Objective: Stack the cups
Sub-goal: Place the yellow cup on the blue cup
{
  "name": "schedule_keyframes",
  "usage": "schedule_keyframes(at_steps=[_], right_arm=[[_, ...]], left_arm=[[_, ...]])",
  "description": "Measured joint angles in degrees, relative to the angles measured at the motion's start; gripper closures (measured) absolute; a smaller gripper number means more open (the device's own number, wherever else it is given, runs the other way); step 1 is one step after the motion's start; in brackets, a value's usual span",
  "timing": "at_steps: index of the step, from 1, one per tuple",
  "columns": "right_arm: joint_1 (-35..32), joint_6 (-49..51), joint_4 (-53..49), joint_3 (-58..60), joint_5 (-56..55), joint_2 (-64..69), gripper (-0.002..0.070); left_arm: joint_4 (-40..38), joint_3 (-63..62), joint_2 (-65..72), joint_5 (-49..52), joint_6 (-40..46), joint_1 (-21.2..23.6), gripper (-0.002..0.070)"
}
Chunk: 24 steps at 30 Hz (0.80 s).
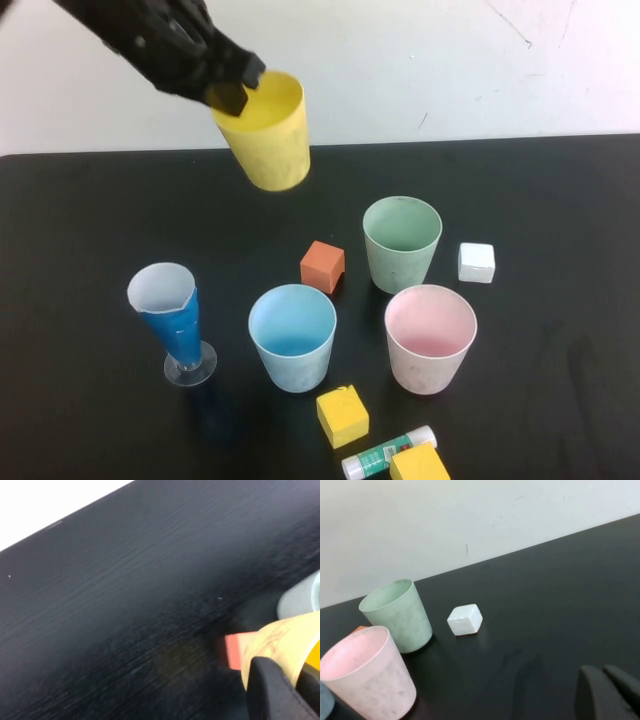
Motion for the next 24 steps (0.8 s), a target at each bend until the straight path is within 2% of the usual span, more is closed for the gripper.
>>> schedule_keyframes(at_steps=[7, 13, 17, 24], right_arm=[[0.00, -0.61, 0.00, 0.00, 0.00, 0.00, 0.0679], [0.00, -0.85, 0.00, 0.00, 0.00, 0.00, 0.0679], [0.00, -0.85, 0.00, 0.00, 0.00, 0.00, 0.0679], [0.00, -0.85, 0.00, 0.00, 0.00, 0.00, 0.0679]], left_arm=[[-0.14, 4.11, -4.34, 1.15, -0.78, -0.90, 0.0662], [1.72, 17.59, -8.29, 1.15, 0.56, -7.04, 0.0662], [2.35, 20.85, -9.59, 0.62, 0.83, -10.60, 0.0662], [6.65, 21.07, -9.60, 0.29, -0.46, -11.06, 0.0662]])
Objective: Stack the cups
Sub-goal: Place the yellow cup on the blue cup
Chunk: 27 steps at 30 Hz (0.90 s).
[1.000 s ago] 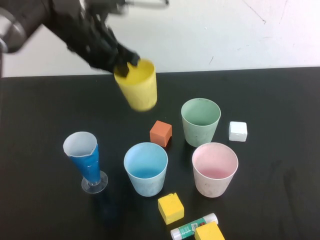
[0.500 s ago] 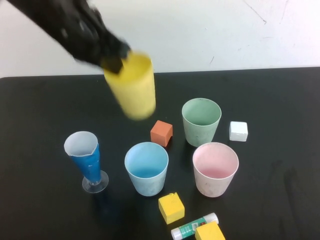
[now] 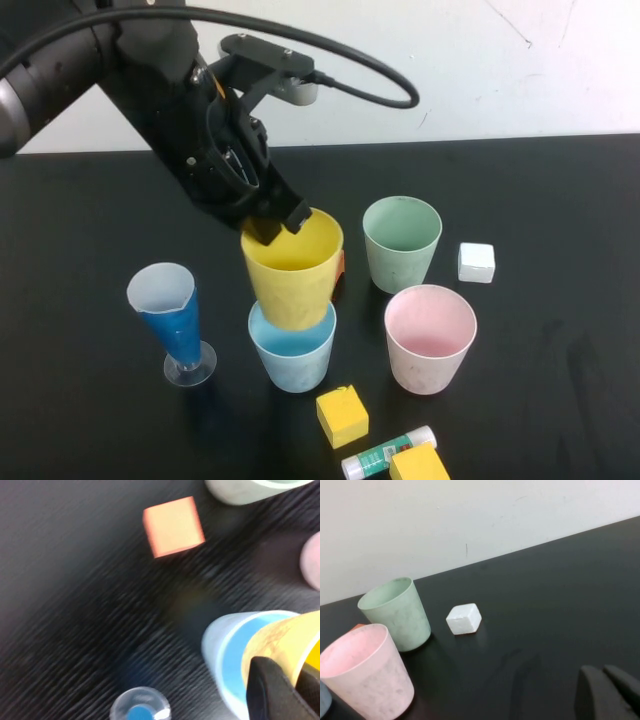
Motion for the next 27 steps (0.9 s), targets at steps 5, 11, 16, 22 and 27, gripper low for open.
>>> schedule_keyframes(at_steps=[5, 11, 16, 22, 27], right_arm=[[0.00, 0.00, 0.00, 0.00, 0.00, 0.00, 0.0679], [0.00, 0.00, 0.00, 0.00, 0.00, 0.00, 0.0679], [0.00, 0.00, 0.00, 0.00, 0.00, 0.00, 0.0679], [0.00, 0.00, 0.10, 0.00, 0.12, 0.00, 0.0679], [0.00, 0.00, 0.10, 0.00, 0.33, 0.00, 0.0679]], left_arm=[[2.98, 0.05, 0.34, -0.23, -1.10, 0.00, 0.0662], [1.89, 0.05, 1.56, -0.37, -0.84, 0.00, 0.0662], [0.67, 0.05, 3.66, 0.03, -0.25, 0.00, 0.0662], [0.64, 0.05, 4.14, 0.03, 0.00, 0.00, 0.0619], [0.53, 0.05, 4.14, 0.17, 0.56, 0.00, 0.0522]])
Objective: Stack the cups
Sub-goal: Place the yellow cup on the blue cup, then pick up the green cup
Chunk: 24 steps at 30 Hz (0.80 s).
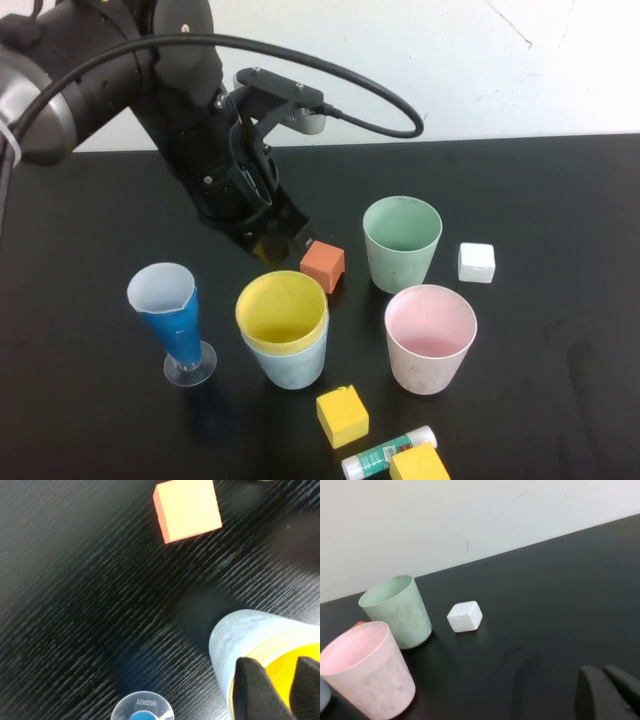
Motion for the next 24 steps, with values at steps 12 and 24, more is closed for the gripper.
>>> schedule_keyframes(at_steps=[12, 24], right_arm=[[0.00, -4.49, 1.22, -5.47, 1.00, 0.00, 0.0679], [0.00, -15.78, -8.33, -31.56, 26.07, 24.04, 0.0679]], left_arm=[[0.00, 0.08, -10.02, -1.99, 0.25, 0.00, 0.0581], [0.24, 19.34, -36.63, -12.92, -0.35, 0.00, 0.0673]])
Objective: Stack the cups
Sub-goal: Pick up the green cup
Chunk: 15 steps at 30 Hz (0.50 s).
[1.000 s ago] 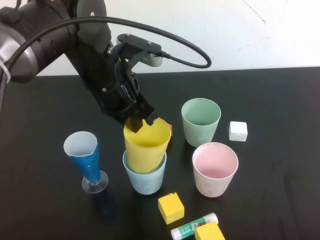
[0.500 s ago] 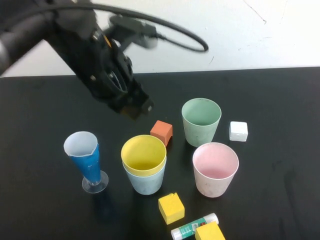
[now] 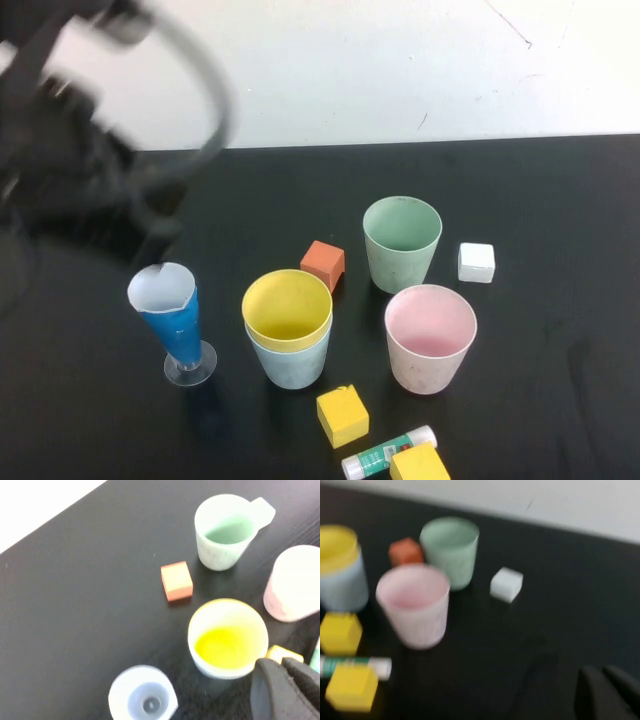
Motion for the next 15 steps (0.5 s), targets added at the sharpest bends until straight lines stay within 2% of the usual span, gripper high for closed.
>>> schedule_keyframes(at_steps=[8, 15], right_arm=[[0.00, -11.08, -2.62, -16.95, 20.75, 17.58, 0.0679], [0.00, -15.64, -2.71, -27.26, 28.18, 27.64, 0.0679]], left_arm=[[-1.45, 23.12, -19.07, -7.81, -2.25, 0.00, 0.0673], [-1.58, 35.00, -34.87, -8.73, -2.73, 0.00, 0.0673]])
